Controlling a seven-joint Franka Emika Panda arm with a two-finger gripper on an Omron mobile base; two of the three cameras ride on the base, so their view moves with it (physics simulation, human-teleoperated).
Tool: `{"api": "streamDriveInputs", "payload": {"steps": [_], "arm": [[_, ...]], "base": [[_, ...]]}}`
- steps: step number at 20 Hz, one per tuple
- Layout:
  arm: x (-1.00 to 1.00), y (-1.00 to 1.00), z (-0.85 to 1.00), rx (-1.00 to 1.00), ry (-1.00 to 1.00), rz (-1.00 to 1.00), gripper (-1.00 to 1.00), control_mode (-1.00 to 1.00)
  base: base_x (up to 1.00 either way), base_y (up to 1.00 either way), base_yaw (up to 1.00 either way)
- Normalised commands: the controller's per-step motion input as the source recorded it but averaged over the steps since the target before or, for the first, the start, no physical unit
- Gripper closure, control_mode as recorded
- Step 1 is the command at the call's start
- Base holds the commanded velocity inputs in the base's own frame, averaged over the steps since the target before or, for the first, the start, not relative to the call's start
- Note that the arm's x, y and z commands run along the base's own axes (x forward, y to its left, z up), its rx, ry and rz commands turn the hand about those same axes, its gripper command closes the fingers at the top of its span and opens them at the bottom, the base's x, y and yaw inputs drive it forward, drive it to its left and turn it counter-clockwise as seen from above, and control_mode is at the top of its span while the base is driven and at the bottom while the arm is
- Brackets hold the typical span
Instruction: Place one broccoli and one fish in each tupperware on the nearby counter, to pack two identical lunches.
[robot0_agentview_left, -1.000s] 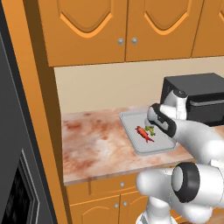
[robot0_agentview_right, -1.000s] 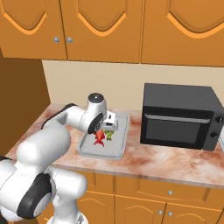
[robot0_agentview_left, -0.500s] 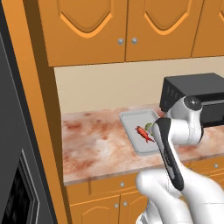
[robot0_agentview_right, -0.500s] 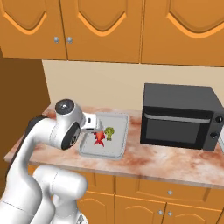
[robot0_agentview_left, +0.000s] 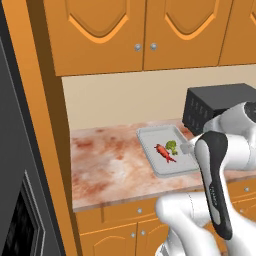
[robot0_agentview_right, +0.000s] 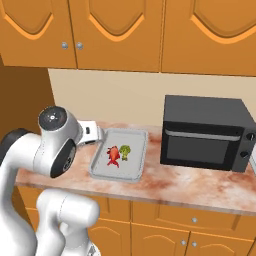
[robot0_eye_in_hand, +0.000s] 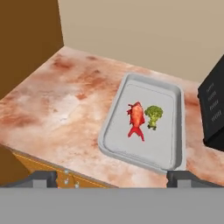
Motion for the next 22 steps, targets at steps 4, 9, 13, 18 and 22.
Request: {"api": "streamDriveInputs", "payload": {"steps": [4, 9, 13, 18, 22], "arm": [[-0.06, 0.09, -0.06, -0.03, 0.09, 0.00, -1.00, 1.00], [0.00, 0.00, 0.00, 0.00, 0.00, 0.00, -1.00, 1.00], [0.00, 0.00, 0.00, 0.00, 0.00, 0.00, -1.00, 1.00], [0.00, 0.00, 0.00, 0.00, 0.00, 0.00, -1.00, 1.00], [0.00, 0.00, 0.00, 0.00, 0.00, 0.00, -1.00, 1.00]], "base": [[-0.09, 0.03, 0.00], [-0.88, -0.43, -0.05], [-0.85, -0.96, -0.08], [-0.10, -1.00, -0.01], [0.00, -1.00, 0.00]]}}
